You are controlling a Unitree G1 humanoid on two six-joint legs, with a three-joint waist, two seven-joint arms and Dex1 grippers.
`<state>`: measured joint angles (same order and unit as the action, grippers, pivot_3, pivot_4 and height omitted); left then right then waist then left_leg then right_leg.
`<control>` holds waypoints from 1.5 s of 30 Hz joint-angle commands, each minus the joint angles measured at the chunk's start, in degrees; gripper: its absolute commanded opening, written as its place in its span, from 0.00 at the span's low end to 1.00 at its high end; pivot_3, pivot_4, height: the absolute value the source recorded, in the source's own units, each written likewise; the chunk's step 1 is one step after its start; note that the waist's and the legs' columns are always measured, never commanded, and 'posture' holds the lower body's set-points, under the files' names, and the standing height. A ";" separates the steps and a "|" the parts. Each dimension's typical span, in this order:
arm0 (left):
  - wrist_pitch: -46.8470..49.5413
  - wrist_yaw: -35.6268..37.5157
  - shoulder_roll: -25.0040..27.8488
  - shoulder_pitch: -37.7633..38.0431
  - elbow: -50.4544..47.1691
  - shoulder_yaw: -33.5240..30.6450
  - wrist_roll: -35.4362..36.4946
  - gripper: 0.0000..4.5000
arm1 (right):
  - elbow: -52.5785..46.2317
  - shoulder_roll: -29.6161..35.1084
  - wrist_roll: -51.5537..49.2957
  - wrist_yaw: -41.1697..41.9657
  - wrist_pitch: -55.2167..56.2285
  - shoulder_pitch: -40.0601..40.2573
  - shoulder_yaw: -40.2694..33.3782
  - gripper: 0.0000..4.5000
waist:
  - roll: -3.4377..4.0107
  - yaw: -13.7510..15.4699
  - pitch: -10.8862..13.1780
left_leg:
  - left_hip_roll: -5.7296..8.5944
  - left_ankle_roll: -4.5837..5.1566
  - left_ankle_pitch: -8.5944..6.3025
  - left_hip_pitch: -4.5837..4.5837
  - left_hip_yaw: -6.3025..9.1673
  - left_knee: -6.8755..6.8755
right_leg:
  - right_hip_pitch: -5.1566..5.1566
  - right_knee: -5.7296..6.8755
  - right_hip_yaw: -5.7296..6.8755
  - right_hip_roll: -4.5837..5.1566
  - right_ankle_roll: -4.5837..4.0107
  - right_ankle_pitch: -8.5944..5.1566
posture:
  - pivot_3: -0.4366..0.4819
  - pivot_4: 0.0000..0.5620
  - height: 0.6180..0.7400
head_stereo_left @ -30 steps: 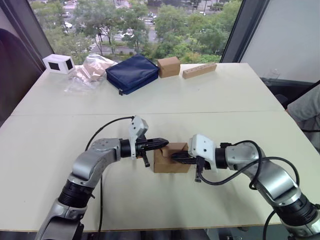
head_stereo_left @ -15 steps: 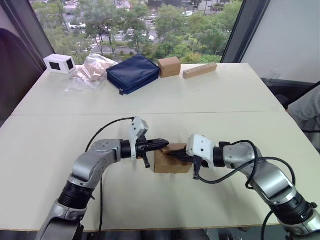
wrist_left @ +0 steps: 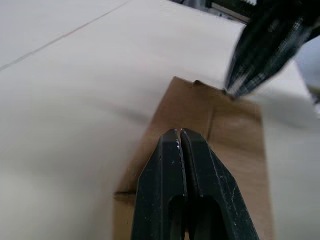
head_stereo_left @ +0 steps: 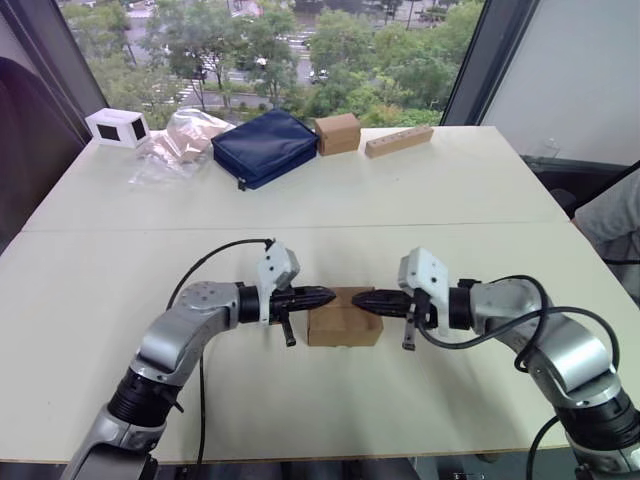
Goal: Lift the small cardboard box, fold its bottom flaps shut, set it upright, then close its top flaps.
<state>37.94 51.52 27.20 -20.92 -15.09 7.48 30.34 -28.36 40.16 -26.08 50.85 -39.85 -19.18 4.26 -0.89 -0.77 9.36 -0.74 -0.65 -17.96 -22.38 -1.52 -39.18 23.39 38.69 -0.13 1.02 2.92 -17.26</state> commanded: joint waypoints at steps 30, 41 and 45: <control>-0.89 -4.37 0.52 4.63 -3.97 -1.77 0.91 0.01 | 9.55 -3.21 6.28 -2.56 11.40 -1.24 1.54 0.00 | 0.01 0.02 -0.01 | 0.01 0.00 0.00 0.03 0.01 0.00 | -0.05 -0.04 0.02 0.00 0.00 0.00 | 0.48 0.27 1.00; 6.54 -6.38 9.73 15.80 -12.19 -19.93 10.51 0.01 | 9.78 -2.50 -7.26 -3.87 5.89 4.02 -16.43 0.00 | 0.08 -0.03 -0.02 | 0.00 0.00 0.00 0.03 0.02 0.05 | -0.06 -0.05 0.04 0.02 0.01 0.00 | 0.48 0.27 1.00; 5.19 -4.36 14.04 25.13 -15.12 -20.96 9.41 0.01 | 5.99 1.76 -9.07 -1.40 2.12 12.51 -17.89 0.00 | 0.08 0.17 -0.02 | 0.00 0.00 0.00 0.04 0.02 0.10 | -0.07 -0.09 0.03 0.04 -0.01 0.00 | 0.48 0.27 1.00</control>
<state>44.00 45.84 40.23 2.59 -27.50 -12.26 39.45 -19.44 40.80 -33.32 48.17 -36.37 -8.40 -12.08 -0.81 -0.60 9.34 -0.75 -0.65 -17.96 -22.34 -1.50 -39.07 23.29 38.55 -0.10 1.09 2.91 -17.27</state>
